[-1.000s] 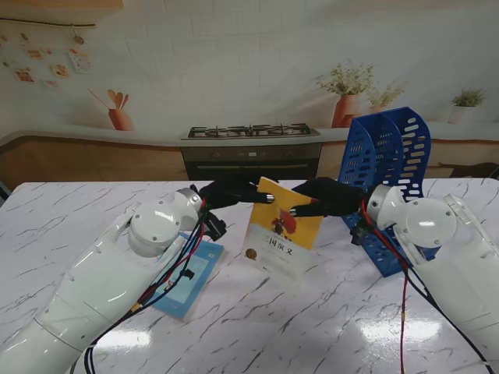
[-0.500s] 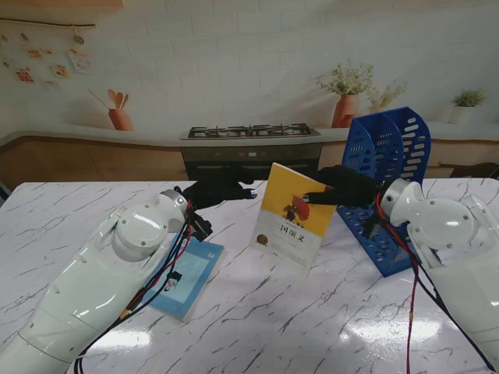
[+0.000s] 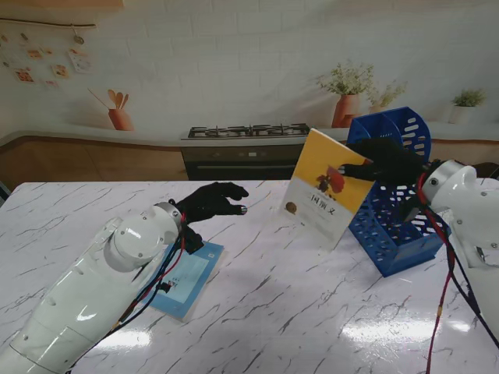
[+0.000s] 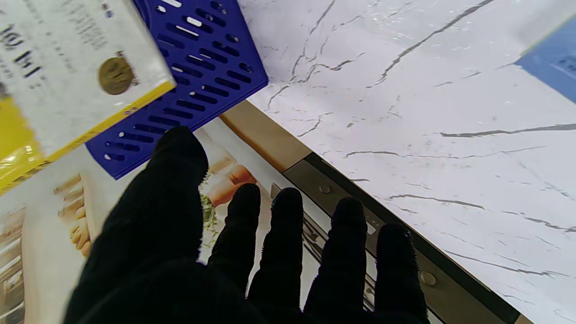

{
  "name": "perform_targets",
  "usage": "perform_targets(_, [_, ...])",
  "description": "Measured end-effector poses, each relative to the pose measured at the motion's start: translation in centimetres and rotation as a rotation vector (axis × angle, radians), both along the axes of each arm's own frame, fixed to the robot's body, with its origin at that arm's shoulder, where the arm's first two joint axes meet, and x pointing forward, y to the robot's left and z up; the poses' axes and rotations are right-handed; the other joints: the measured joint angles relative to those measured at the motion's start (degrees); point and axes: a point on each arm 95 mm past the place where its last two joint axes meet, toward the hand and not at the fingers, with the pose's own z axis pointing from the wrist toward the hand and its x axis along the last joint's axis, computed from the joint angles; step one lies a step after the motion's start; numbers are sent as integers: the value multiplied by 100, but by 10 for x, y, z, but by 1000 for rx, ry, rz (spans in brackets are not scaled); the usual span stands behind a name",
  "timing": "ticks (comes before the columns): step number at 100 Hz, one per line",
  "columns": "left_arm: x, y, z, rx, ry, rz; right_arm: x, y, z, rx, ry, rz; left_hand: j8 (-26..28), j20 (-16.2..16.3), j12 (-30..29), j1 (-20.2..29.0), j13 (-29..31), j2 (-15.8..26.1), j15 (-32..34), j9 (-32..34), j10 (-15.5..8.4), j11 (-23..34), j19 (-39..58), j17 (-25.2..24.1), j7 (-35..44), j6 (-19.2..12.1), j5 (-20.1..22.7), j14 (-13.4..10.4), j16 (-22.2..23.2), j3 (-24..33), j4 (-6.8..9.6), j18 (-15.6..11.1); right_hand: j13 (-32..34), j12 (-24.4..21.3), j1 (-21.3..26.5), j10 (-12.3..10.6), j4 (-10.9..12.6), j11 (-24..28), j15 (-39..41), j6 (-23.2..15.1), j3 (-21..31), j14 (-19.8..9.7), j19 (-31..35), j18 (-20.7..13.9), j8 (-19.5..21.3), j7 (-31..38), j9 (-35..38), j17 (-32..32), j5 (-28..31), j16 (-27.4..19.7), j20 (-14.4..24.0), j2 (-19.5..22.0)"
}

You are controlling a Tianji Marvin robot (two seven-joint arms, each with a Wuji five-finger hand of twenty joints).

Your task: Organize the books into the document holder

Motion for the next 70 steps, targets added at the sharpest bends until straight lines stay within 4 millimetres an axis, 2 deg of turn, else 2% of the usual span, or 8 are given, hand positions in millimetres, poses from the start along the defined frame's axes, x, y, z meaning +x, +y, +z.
perform_targets(20, [1,3,-13,-1,35,13,-18,-21,17,-41,-29,-64,0,1,55,1,0,0,0,0,-1,36,0,0,52,0,2,-3,39,0,0,0,0,6,-2,-3,0,0,0,-8,0,-3,1,0,0,5,1,2,0,1,0,0])
perform_targets(48, [-1,11,-21,7,47,31,-45,-54,36,-98,-59,-186,0,50,119,1,1,0,0,156,-19,102,0,6,171,0,136,-9,67,0,1,-1,0,11,-5,-11,0,0,0,-18,0,-17,4,-1,0,7,1,2,0,1,4,0])
perform_targets(70, [-3,15,-26,50,39,38,-59,-73,41,-123,-63,-263,0,53,125,1,1,0,0,156,-21,102,0,6,171,0,137,-10,68,0,1,-1,0,12,-22,-37,0,0,0,-70,-12,-37,7,-1,-1,9,1,3,1,1,19,0])
